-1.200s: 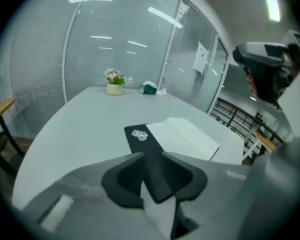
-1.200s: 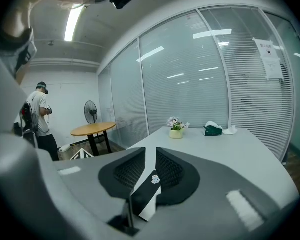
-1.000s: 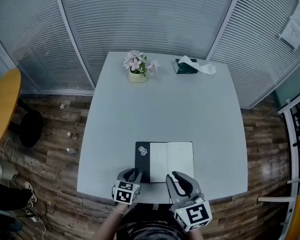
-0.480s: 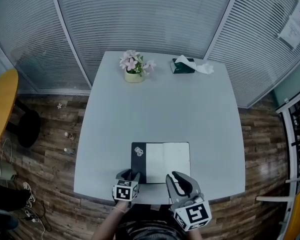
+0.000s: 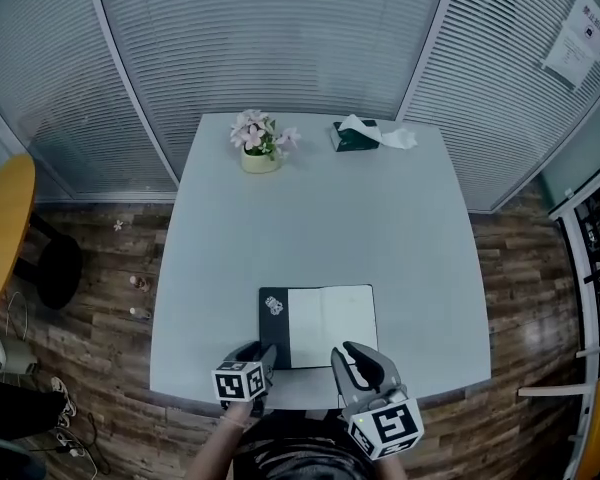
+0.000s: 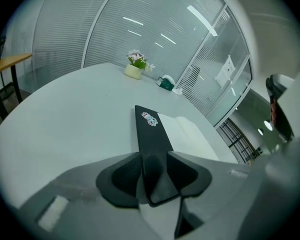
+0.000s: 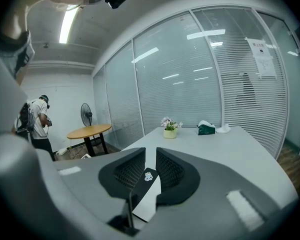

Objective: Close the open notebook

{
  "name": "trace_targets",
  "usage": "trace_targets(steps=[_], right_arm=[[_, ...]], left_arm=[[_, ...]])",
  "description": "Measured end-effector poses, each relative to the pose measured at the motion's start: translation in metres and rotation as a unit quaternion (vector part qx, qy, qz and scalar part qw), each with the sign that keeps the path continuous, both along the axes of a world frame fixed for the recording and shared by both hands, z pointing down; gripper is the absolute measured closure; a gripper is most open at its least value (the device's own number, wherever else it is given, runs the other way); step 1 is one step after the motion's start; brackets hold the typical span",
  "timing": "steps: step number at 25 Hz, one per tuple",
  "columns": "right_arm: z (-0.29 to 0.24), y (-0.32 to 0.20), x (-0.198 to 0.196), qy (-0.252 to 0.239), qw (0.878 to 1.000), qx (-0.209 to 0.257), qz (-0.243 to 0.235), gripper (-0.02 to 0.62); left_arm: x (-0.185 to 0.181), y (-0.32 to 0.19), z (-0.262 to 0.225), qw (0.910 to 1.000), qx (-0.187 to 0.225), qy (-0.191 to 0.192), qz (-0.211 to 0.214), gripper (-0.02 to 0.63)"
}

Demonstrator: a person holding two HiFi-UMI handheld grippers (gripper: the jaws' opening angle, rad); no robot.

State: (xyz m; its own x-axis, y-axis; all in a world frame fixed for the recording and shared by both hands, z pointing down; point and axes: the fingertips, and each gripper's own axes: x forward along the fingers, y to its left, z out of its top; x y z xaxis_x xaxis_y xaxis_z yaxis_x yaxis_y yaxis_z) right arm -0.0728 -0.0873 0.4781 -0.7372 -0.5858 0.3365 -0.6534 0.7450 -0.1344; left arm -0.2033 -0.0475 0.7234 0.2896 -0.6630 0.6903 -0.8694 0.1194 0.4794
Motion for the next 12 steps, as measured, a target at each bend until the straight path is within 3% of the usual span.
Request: trace_targets(steps=[4,12], right_arm=[[-0.004,0.001,-0.001,-0.004,1.0,0.002,-0.004,0.528],[-0.007,-0.001,-0.003,-0.013,1.0,0.002,-0.012,0.529]], left_arm=[[0.001,0.001,-0.018,0.999,0.022,0.035,-0.018,0.44],[0.007,-0.003,-0.047,0.9959,0.061,0.064,-0.021,0.44]])
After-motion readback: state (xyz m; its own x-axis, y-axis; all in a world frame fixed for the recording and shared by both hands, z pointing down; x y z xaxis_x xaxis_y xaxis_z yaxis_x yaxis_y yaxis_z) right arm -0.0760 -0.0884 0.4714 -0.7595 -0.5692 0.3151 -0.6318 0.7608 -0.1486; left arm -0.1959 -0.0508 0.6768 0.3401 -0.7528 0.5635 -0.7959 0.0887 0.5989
